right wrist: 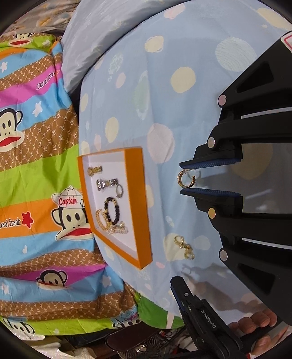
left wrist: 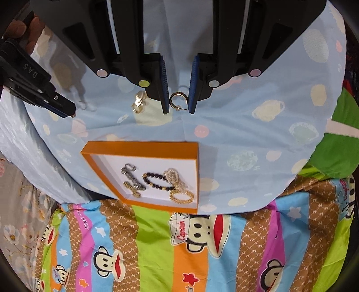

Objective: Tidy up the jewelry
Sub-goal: 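Carry both gold hoop earrings into the orange box and open both tools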

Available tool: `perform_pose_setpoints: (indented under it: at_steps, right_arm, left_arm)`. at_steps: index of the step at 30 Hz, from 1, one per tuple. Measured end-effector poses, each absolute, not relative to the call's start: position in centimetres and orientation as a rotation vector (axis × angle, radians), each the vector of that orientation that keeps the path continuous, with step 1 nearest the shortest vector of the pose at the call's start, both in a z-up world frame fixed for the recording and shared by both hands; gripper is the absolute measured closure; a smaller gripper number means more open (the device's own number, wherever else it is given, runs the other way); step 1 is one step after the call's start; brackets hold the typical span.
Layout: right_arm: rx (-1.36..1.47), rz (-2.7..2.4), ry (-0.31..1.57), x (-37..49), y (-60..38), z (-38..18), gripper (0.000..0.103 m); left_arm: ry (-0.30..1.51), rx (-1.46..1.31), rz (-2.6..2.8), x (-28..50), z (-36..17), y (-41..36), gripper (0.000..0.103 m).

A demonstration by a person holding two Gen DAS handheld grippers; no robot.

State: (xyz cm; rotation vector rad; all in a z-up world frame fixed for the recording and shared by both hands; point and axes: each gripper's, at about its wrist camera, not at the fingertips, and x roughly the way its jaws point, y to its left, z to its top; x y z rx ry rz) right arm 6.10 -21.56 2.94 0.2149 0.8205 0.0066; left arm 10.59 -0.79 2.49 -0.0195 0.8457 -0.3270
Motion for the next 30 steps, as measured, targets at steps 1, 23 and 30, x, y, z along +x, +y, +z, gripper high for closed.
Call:
perform_pose_setpoints:
  at_steps: [1, 23, 30]
  right_arm:
    - [0.210, 0.009, 0.813, 6.3, -21.5, 3.3, 0.086]
    - [0.216, 0.022, 0.771, 17.1, -22.5, 4.0, 0.086]
    - [0.229, 0.027, 0.808, 18.1, -22.4, 1.9, 0.086]
  left_arm:
    - [0.839, -0.016, -0.331, 10.7, 2.8, -0.9, 0.087]
    - [0.748, -0.009, -0.328, 21.5, 4.7, -5.2, 0.087]
    - [0.784, -0.003, -0.318, 22.2, 2.6, -5.4, 0.086]
